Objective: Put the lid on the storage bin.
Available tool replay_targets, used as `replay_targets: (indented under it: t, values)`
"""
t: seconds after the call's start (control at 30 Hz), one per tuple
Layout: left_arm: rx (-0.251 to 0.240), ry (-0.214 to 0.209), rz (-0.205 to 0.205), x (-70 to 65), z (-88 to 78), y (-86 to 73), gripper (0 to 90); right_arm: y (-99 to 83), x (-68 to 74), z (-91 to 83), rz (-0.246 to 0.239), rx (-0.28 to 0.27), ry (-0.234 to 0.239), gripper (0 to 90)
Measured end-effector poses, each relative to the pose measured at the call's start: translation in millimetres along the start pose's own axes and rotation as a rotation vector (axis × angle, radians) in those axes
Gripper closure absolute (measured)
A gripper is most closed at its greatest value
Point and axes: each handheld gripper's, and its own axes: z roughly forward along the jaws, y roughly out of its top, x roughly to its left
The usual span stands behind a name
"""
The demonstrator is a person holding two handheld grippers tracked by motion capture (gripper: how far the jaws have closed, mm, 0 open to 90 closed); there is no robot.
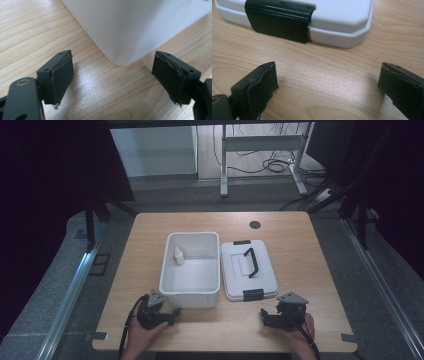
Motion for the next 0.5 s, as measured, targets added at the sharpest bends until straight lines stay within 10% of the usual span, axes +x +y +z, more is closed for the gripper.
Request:
replay_targets:
  t: [0.5]
  values:
    - [0.001,0.001,0.002,-0.1,-0.3,-0.2,17.6,-2.0,2.3,-3.0,0.014,-0.013,-0.018,7.3]
